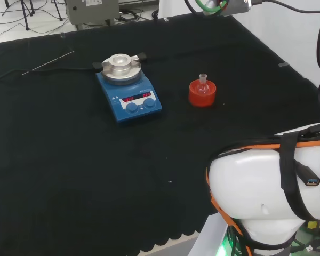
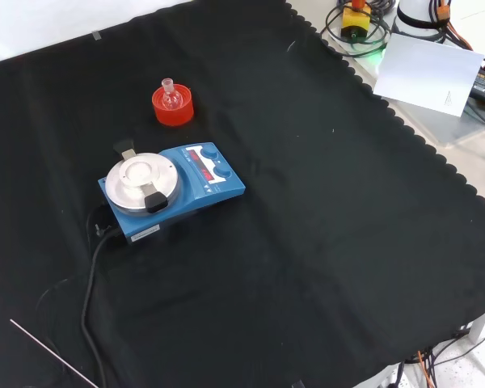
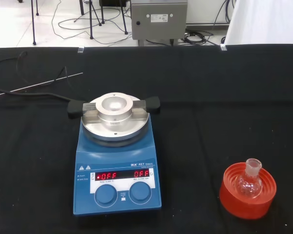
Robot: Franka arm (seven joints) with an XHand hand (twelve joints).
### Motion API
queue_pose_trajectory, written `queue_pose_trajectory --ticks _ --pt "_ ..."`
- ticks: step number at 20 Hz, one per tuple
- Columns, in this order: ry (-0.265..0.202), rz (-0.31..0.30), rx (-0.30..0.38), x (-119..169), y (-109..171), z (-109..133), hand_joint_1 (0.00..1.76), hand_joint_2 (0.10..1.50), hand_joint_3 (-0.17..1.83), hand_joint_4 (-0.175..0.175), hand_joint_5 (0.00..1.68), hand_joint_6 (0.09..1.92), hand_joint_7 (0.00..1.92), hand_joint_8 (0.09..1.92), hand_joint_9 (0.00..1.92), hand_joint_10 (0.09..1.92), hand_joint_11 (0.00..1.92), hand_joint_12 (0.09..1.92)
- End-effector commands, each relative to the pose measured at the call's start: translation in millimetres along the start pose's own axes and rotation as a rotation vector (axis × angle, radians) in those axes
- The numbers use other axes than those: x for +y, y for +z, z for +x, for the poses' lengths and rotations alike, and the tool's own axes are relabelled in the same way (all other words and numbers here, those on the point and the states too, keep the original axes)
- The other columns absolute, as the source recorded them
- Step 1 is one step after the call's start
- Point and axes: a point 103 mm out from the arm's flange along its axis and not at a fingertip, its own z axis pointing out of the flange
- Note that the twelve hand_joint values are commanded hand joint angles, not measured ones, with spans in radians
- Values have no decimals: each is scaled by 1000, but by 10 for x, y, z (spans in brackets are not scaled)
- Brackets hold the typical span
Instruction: Pick up the round-bottom flask.
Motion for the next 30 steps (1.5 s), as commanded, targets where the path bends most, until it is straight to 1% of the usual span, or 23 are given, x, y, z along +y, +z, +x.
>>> queue_pose_trajectory --ticks 1,8,13,20,25,30 --pt "-25 -66 -32 -377 -268 89 61 1290 306 -2 226 87 120 360 133 568 0 950" --pt "-21 -72 -33 -381 -325 82 68 1297 296 -6 243 87 144 376 148 575 0 974" --pt "-13 -64 -35 -361 -299 85 68 1298 292 -6 245 87 144 379 149 575 0 973" --pt "-4 -50 -33 -255 -239 102 69 1300 287 -6 246 87 144 382 149 574 0 971" --pt "12 -37 -33 -192 -174 -18 73 1297 280 -6 246 87 143 385 148 574 0 967" --pt "39 -20 -38 -34 21 -208 155 1249 245 -9 236 87 135 394 145 574 0 955"
